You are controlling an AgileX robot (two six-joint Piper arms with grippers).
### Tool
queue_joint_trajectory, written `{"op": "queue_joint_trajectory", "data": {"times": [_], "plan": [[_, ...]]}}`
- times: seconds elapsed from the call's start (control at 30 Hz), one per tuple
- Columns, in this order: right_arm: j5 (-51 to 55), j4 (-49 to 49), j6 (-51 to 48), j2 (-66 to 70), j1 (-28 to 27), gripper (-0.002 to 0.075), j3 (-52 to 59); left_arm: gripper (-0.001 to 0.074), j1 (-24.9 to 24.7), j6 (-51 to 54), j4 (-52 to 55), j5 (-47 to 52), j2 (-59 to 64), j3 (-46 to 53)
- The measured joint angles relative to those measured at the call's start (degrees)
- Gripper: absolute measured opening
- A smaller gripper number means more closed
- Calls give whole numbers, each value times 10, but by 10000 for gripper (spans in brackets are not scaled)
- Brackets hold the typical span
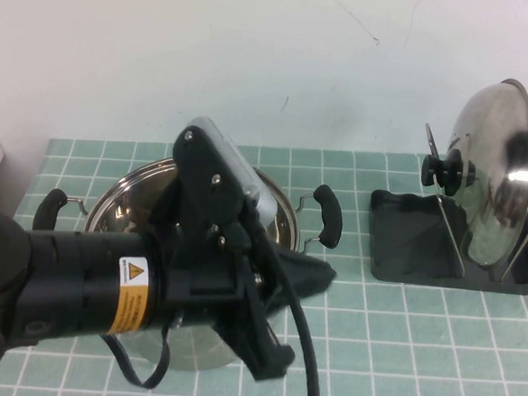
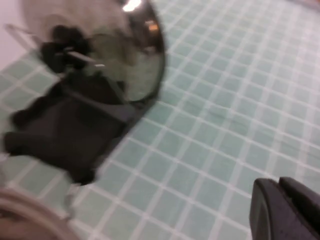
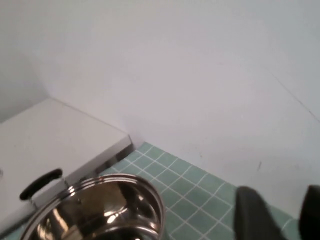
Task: Put pot lid on rack
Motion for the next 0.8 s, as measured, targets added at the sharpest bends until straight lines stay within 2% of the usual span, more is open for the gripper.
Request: {"op": "queue_joint_trajectory", "data": {"times": [0.07,0.2,0.43,0.6,0.7,0.8], "plan": [[-7,-44,16,-27,9,98,-29,-1,0,-4,9,39,0,-1],[-18,-70,43,-80,28,22,-55,-1,0,1,11,140,0,-9],[-30,-78,46,-160,32,4,-58,-1,0,77,6,338,-7,-10],[-27,-78,-26,-199,32,4,-58,-1,0,214,-10,523,-25,-10],[28,-78,-73,-208,32,4,-58,-1,0,278,-29,675,-34,-11],[110,-78,-124,-210,32,4,-56,-1,0,300,-78,800,-45,-11]]}}
